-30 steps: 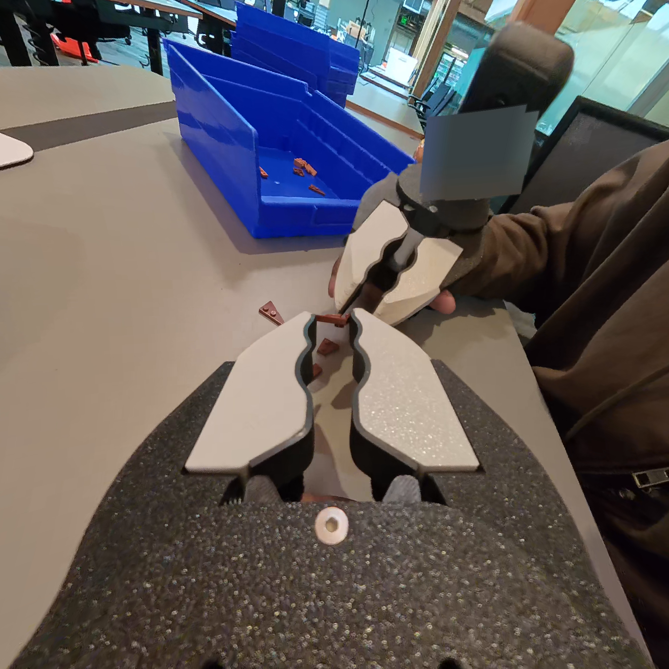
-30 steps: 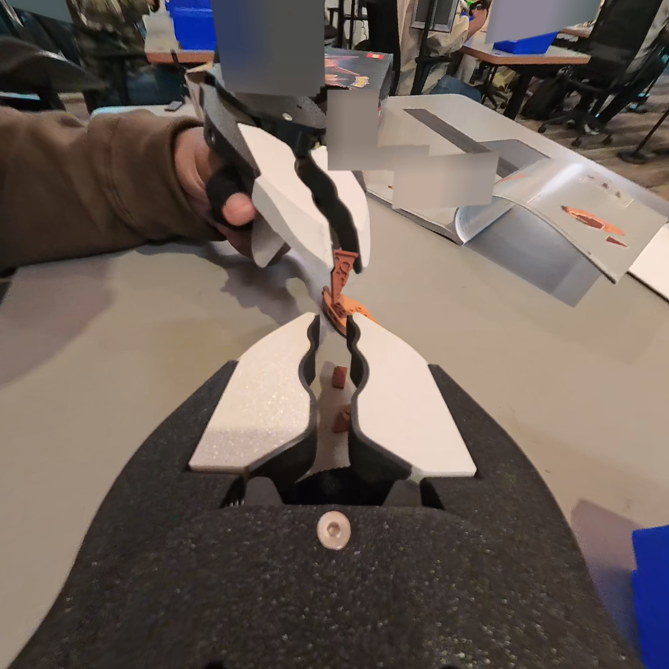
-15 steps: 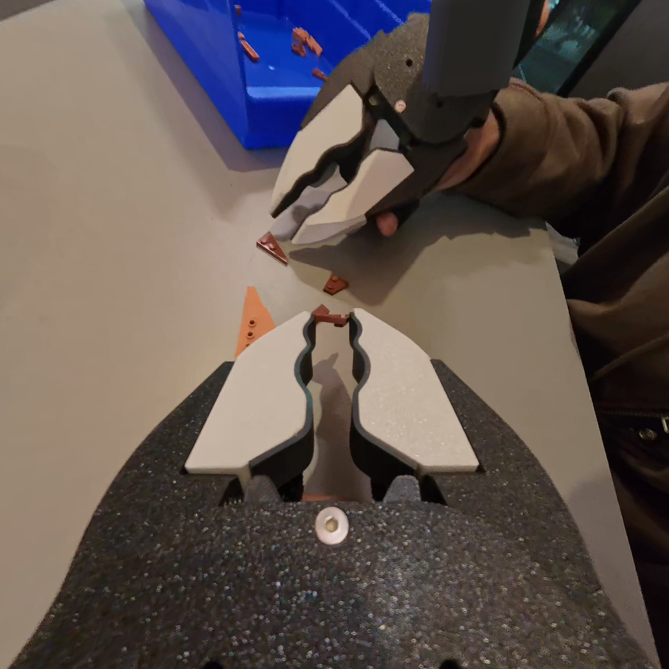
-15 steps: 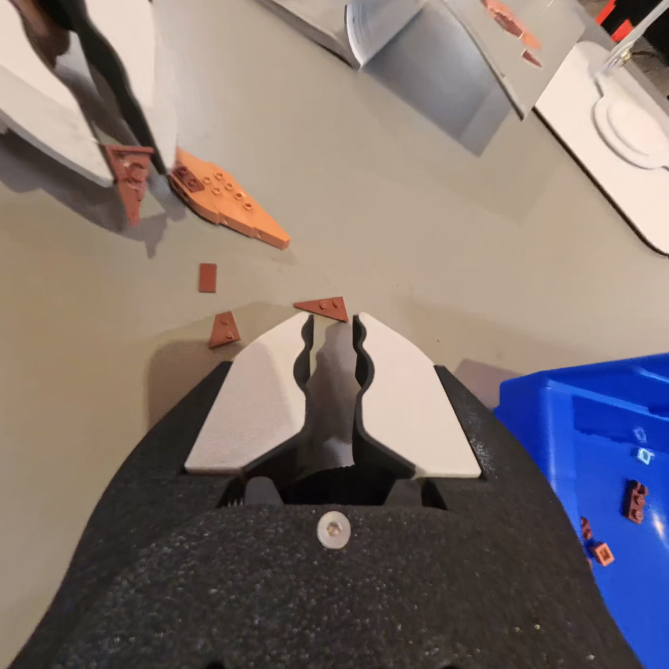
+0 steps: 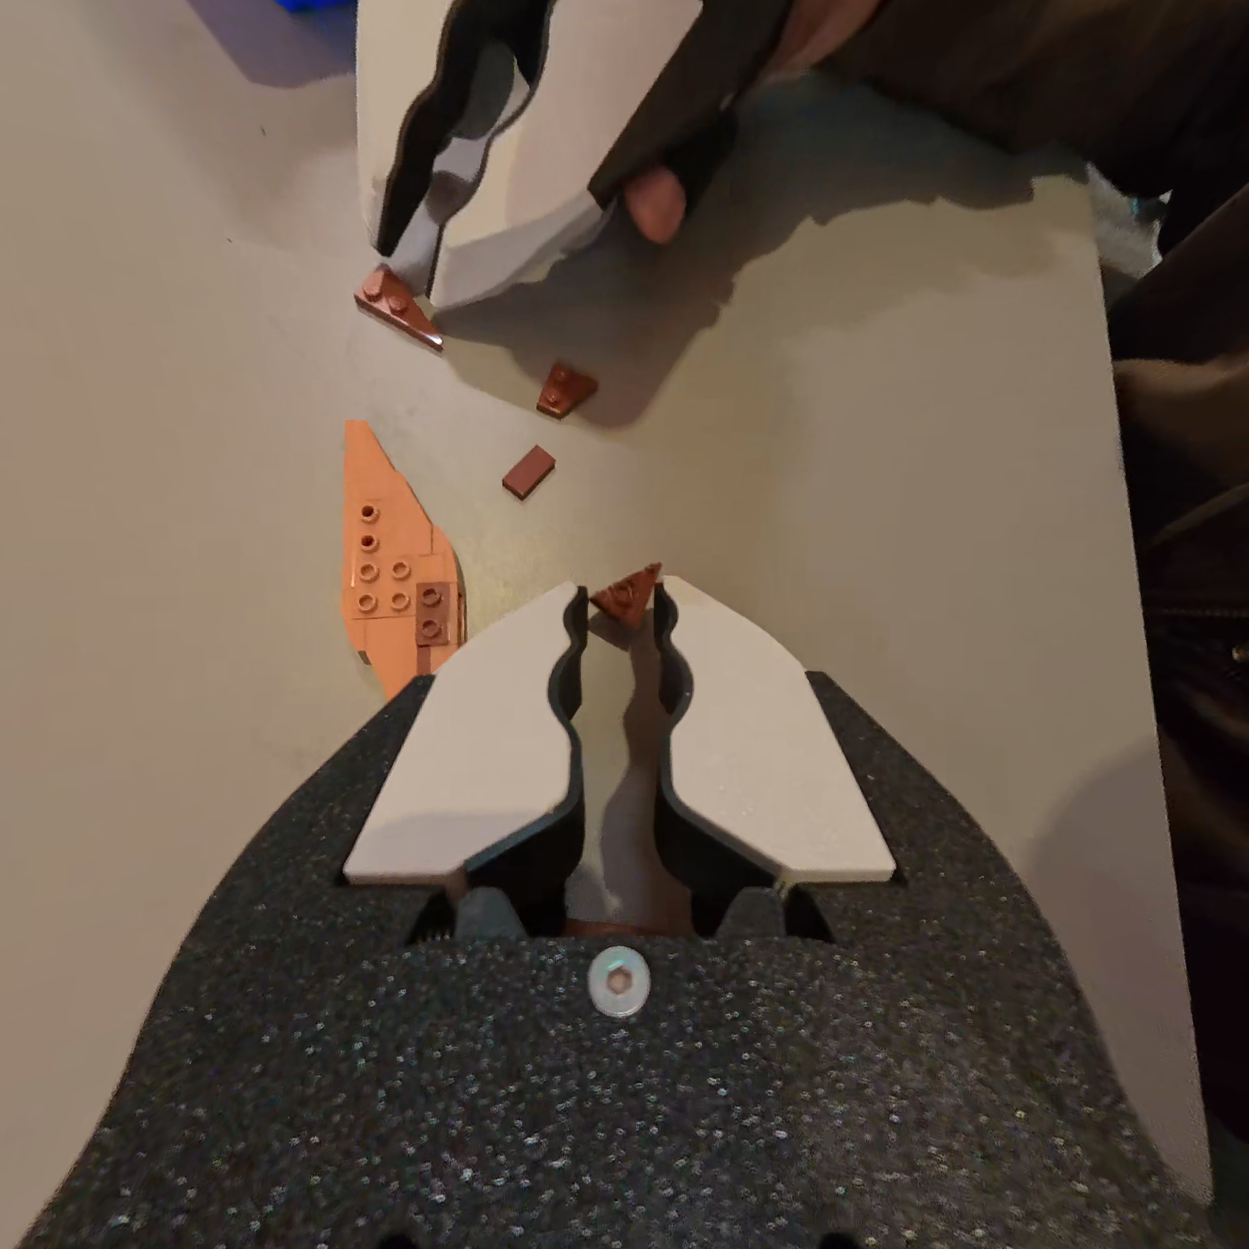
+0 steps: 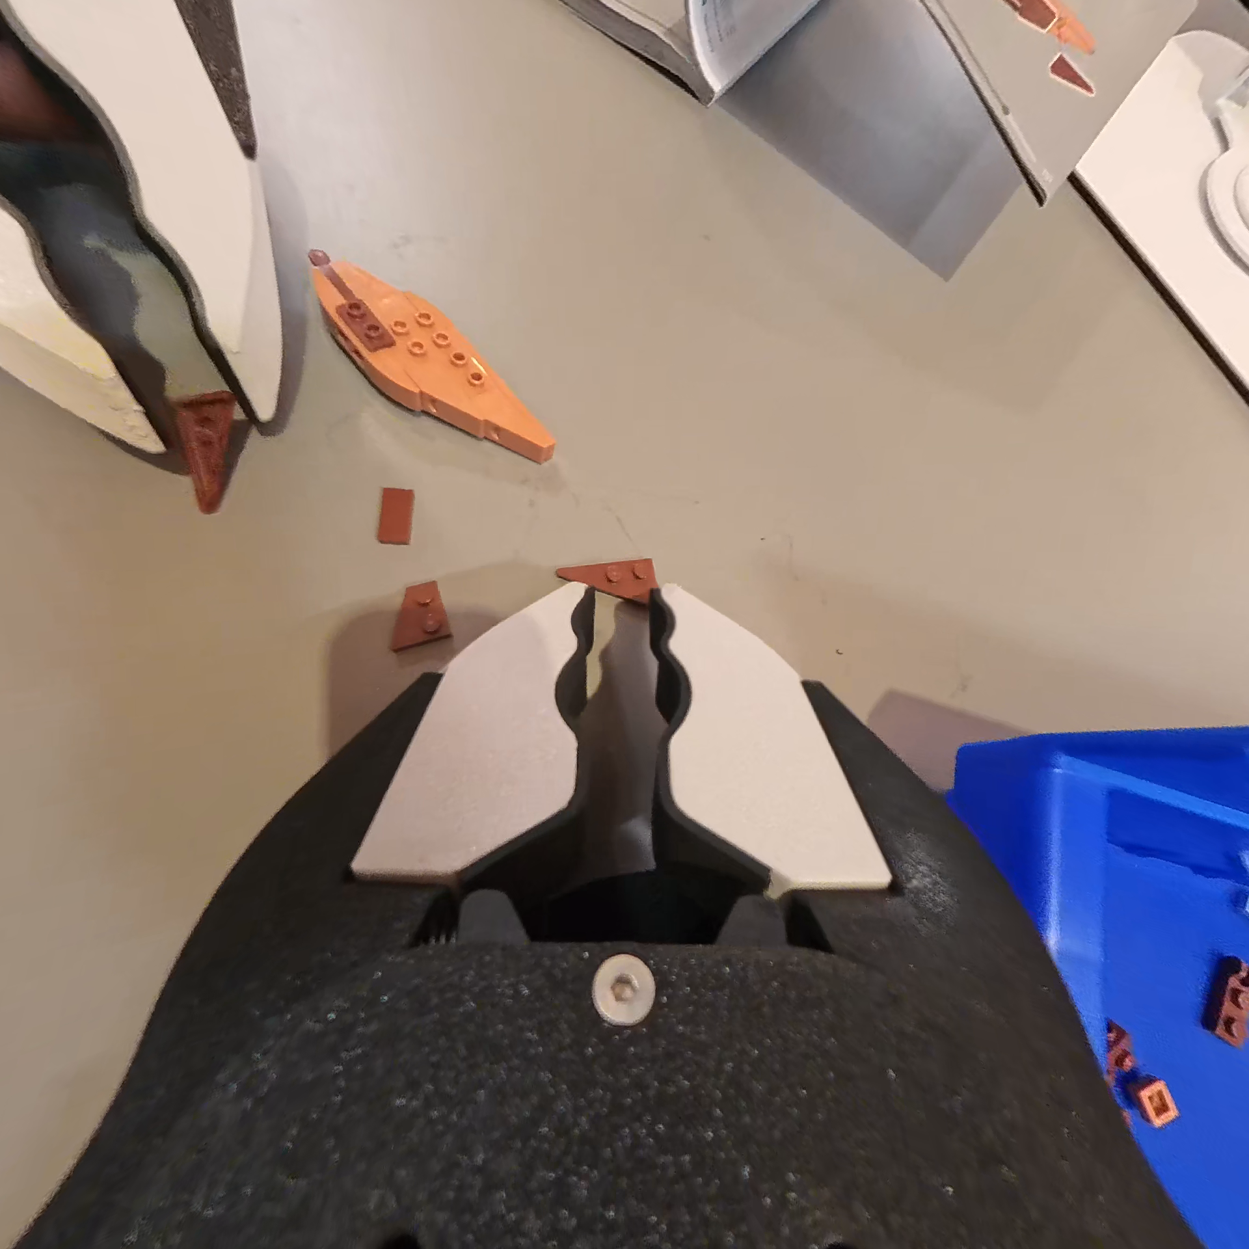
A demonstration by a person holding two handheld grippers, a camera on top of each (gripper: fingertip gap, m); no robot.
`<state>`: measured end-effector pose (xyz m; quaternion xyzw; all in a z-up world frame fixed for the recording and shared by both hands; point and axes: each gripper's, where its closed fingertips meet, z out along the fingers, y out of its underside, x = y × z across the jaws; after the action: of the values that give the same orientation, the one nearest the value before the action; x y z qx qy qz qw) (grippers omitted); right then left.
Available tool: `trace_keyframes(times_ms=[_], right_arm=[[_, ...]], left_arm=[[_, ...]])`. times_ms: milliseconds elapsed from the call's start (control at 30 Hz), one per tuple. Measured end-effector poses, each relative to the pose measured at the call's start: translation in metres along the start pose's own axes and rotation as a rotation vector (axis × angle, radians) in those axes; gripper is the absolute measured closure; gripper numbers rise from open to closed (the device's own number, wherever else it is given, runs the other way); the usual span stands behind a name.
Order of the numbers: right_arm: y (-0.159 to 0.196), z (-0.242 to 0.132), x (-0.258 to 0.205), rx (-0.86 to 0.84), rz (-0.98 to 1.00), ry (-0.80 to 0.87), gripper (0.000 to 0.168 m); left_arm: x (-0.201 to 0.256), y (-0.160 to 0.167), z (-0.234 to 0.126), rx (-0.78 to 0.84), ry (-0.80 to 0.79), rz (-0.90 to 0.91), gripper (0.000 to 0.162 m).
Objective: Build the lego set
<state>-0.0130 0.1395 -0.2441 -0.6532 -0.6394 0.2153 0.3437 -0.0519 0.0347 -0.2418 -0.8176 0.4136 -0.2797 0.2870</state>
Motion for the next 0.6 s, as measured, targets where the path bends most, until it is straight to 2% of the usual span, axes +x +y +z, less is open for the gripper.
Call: trace_keyframes(times_ms=[233, 400, 500, 600], right_arm=[[0.000, -0.001, -0.005, 0.006, -0.022, -0.035, 0.150], [0.000, -0.002, -0.001, 0.013, -0.033, -0.016, 0.146], [0.002, -0.003, 0.003, 0.013, -0.031, -0.005, 0.145], [0.003, -0.004, 0.007, 0.014, -0.031, 0.003, 0.145]], left_arm=[[0.004, 0.003, -0.006, -0.014, 0.009, 0.058, 0.128], [-0.026, -0.008, -0.030, 0.094, -0.149, 0.075, 0.125], [-0.045, -0.002, -0.037, 0.085, -0.235, 0.047, 0.122], [-0.049, 0.005, -0.032, 0.052, -0.242, 0.041, 0.121]])
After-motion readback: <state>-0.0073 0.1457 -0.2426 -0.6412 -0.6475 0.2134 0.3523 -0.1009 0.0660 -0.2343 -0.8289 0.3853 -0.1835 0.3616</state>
